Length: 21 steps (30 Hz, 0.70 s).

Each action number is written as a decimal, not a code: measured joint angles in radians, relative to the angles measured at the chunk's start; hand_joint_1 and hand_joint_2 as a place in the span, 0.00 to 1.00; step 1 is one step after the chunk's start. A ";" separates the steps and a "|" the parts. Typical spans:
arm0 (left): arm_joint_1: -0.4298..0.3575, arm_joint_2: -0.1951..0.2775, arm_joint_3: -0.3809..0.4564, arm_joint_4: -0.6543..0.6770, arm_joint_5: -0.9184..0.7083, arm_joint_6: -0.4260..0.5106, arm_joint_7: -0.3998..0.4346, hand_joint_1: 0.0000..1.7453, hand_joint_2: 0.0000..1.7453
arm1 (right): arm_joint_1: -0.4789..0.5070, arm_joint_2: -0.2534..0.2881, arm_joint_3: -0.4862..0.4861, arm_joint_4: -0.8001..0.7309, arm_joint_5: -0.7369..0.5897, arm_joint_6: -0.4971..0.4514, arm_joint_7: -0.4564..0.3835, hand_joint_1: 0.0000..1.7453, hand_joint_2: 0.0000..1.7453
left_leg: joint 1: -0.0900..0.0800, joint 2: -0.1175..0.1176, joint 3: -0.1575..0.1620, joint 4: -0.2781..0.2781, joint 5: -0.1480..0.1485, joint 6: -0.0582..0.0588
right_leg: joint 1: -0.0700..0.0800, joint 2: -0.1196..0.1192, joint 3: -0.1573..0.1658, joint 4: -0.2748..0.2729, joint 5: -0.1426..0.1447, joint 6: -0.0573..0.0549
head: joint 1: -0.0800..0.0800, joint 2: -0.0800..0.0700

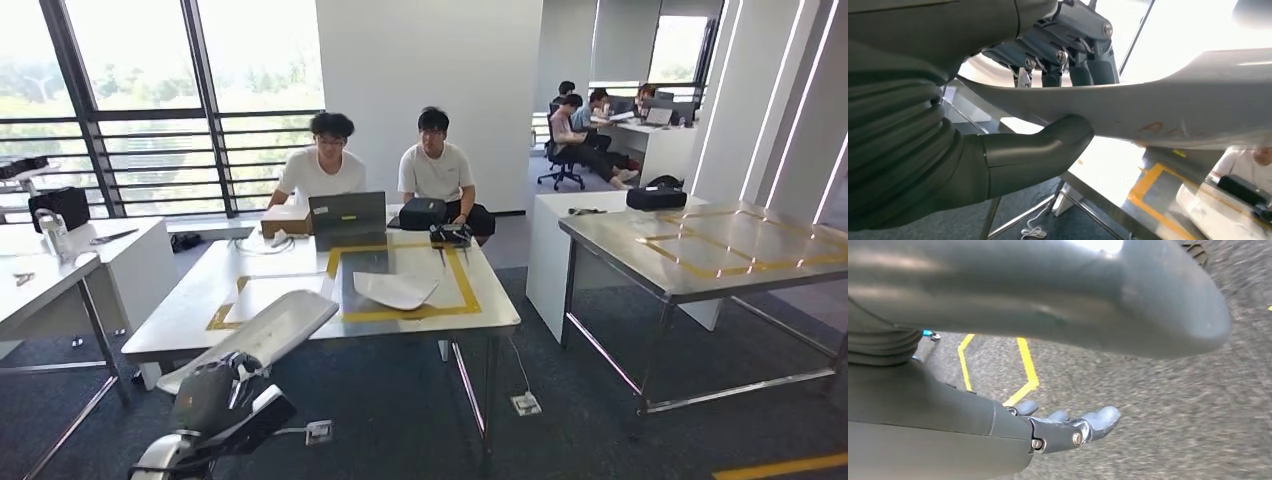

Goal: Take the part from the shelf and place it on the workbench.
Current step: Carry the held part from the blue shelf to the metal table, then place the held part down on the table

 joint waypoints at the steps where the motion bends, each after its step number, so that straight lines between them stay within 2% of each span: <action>1: -0.001 0.001 0.000 0.000 0.000 0.001 0.000 0.91 1.00 | -0.001 0.000 0.000 0.000 0.000 0.000 0.000 0.00 0.00 | -0.001 -0.002 0.011 0.003 -0.005 -0.007 | 0.002 -0.002 0.005 -0.003 -0.003 -0.010 | 0.000 0.000; 3: -0.003 0.004 0.002 -0.004 0.000 0.001 -0.001 0.91 1.00 | -0.004 0.000 0.000 0.000 0.000 0.000 0.000 0.00 0.00 | 0.000 0.002 0.011 0.028 0.002 -0.020 | 0.001 -0.001 0.029 -0.005 -0.013 -0.029 | -0.001 0.000; 4: -0.005 0.005 0.004 -0.004 0.000 0.002 -0.002 0.91 1.00 | -0.005 0.000 0.000 0.000 0.000 0.000 -0.001 0.00 0.00 | 0.001 0.006 -0.008 0.066 0.009 -0.025 | 0.000 0.000 0.042 -0.008 -0.021 -0.037 | -0.002 0.000; 6: -0.006 0.006 0.006 -0.003 0.000 0.003 -0.003 0.91 1.00 | -0.007 0.000 0.000 0.000 0.000 0.000 -0.001 0.00 0.00 | 0.003 0.015 -0.082 0.178 -0.002 -0.033 | -0.001 0.002 0.069 -0.011 -0.041 -0.047 | -0.005 0.000; 8: -0.004 0.006 0.006 0.001 -0.003 0.004 -0.004 0.91 1.00 | -0.007 0.000 0.000 0.000 0.000 -0.001 -0.001 0.00 0.00 | 0.004 0.017 -0.166 0.267 -0.056 -0.037 | 0.000 0.005 0.094 -0.012 -0.065 -0.050 | -0.007 0.000; 9: -0.003 0.006 0.007 0.003 -0.005 0.004 -0.005 0.91 1.00 | -0.006 0.000 0.000 0.000 0.000 -0.002 -0.001 0.00 0.00 | 0.004 0.018 -0.195 0.278 -0.079 -0.036 | 0.000 0.007 0.109 -0.011 -0.077 -0.049 | -0.008 0.000; 10: -0.002 0.006 0.007 0.005 -0.008 0.004 -0.005 0.91 1.00 | -0.005 0.000 0.000 0.000 0.000 -0.003 -0.001 0.00 0.00 | 0.004 0.018 -0.212 0.264 -0.084 -0.034 | 0.000 0.008 0.125 -0.011 -0.091 -0.048 | -0.008 0.000; 11: -0.003 0.006 0.007 0.007 -0.010 0.004 -0.006 0.91 1.00 | -0.005 0.000 0.000 0.000 0.000 -0.004 -0.002 0.00 0.00 | 0.004 0.019 -0.216 0.223 -0.059 -0.030 | 0.000 0.009 0.144 -0.011 -0.105 -0.047 | -0.009 0.000; 14: -0.004 0.006 0.007 0.013 -0.018 0.003 -0.007 0.91 1.00 | -0.005 0.001 0.000 0.000 0.000 -0.006 -0.003 0.00 0.00 | 0.001 0.026 -0.203 0.052 0.123 -0.017 | 0.001 0.011 0.190 -0.011 -0.147 -0.036 | -0.010 0.000; 15: -0.004 0.005 0.007 0.016 -0.020 0.002 -0.007 0.91 1.00 | -0.006 0.001 0.000 0.000 -0.001 -0.006 -0.003 0.00 0.00 | -0.002 0.028 -0.199 0.023 0.160 -0.011 | 0.002 0.012 0.199 -0.015 -0.158 -0.029 | -0.010 0.000; 16: -0.005 0.003 0.007 0.017 -0.021 0.000 -0.006 0.91 1.00 | -0.007 0.001 0.000 0.000 -0.001 -0.007 -0.003 0.00 0.00 | -0.003 0.028 -0.195 0.012 0.169 -0.006 | 0.005 0.013 0.207 -0.015 -0.162 -0.021 | -0.010 0.000; 18: -0.011 -0.003 0.007 0.015 -0.025 -0.002 -0.005 0.91 1.00 | -0.008 0.001 -0.001 0.000 -0.001 -0.008 -0.003 0.00 0.00 | -0.001 0.023 -0.177 0.009 0.157 0.008 | 0.005 0.012 0.210 -0.005 -0.159 -0.010 | -0.008 0.000; 19: -0.016 -0.006 0.007 0.014 -0.027 -0.003 -0.004 0.91 1.00 | -0.010 0.001 -0.001 0.000 -0.002 -0.008 -0.003 0.00 0.00 | 0.001 0.021 -0.166 0.006 0.151 0.015 | 0.005 0.012 0.198 0.024 -0.150 -0.007 | -0.007 0.000; 20: -0.022 -0.010 0.007 0.014 -0.029 -0.004 -0.004 0.91 1.00 | -0.011 0.002 -0.001 0.000 -0.004 -0.008 -0.003 0.00 0.00 | 0.002 0.019 -0.155 0.003 0.145 0.021 | 0.004 0.011 0.171 0.070 -0.146 -0.004 | -0.006 0.000; 21: -0.026 -0.015 0.007 0.014 -0.031 -0.005 -0.003 0.91 1.00 | -0.012 0.002 -0.001 0.000 -0.006 -0.008 -0.003 0.00 0.00 | 0.002 0.017 -0.145 0.002 0.136 0.026 | 0.004 0.011 0.129 0.130 -0.151 -0.002 | -0.005 0.000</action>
